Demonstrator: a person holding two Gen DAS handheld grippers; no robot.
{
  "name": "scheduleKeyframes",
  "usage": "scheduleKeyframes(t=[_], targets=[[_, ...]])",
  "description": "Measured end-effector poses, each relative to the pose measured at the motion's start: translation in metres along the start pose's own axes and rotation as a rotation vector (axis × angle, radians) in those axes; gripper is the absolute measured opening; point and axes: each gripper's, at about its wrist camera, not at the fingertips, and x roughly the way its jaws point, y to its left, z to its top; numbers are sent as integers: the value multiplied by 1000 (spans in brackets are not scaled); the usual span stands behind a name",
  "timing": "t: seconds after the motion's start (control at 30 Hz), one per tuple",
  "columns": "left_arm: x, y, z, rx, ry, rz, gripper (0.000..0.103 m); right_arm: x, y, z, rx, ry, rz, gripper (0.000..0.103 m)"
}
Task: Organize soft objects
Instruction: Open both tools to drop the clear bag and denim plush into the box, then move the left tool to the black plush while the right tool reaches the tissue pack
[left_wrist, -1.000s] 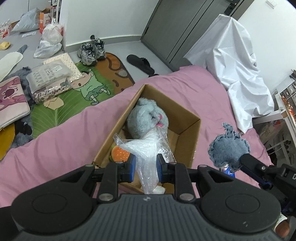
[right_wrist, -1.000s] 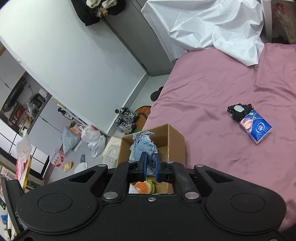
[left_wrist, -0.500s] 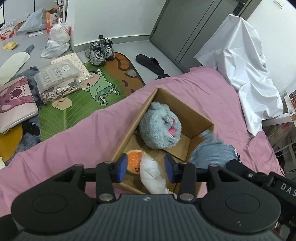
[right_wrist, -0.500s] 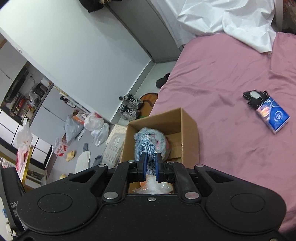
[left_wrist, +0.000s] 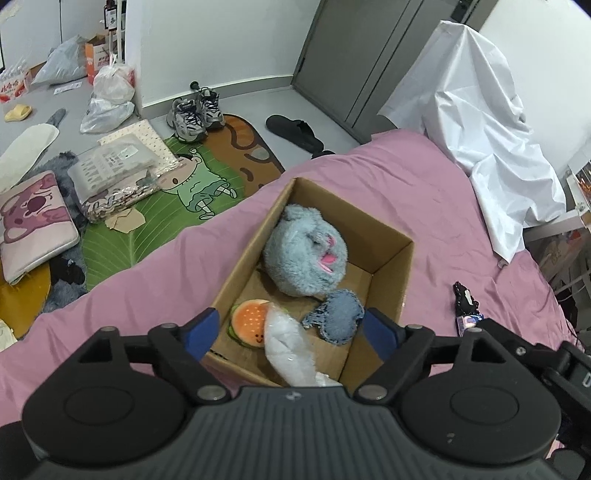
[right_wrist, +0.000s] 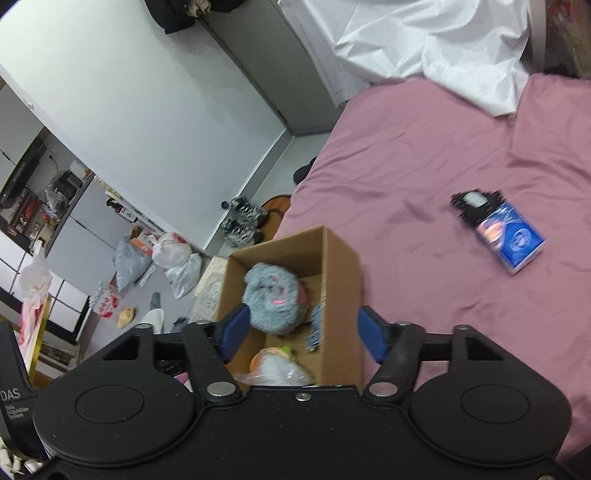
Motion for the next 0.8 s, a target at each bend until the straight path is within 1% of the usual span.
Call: scheduleKeyframes(t=[0.03,0.1,0.13,0.2,0.27,0.4,0.47,0.57,0.8], targets=[[0,-3,-1,3,0,-2,86,-3,-3,1,-5,-10,-10,73],[-1,-10,-2,13,-2,-4,87,-9,-9,2,-11,-26,-24,82],[-2,-14,-3,19,-5,-3,88,-13,-13,2,-11,-35,-28,84],[-4,-21,-5,29,-10,6,93,-19,-18,3,-12,-47,-31,90],[-5,-27,-8,37,-13,20,94,-24,-24,4,-17,-59,-40,93],[-5,-37,-11,40,-2,12,99,-32,-34,7,-27,-80,-58,101],[-6,-41,-13,45,-8,14,100,-36,-39,8,-27,-87,-57,103],[-7,-51,-15,57,-21,11,103,-39,-45,10,-39,-89,-57,103],[-6,-70,-20,88,-40,-1,103,-45,-64,11,-63,-103,-64,103]])
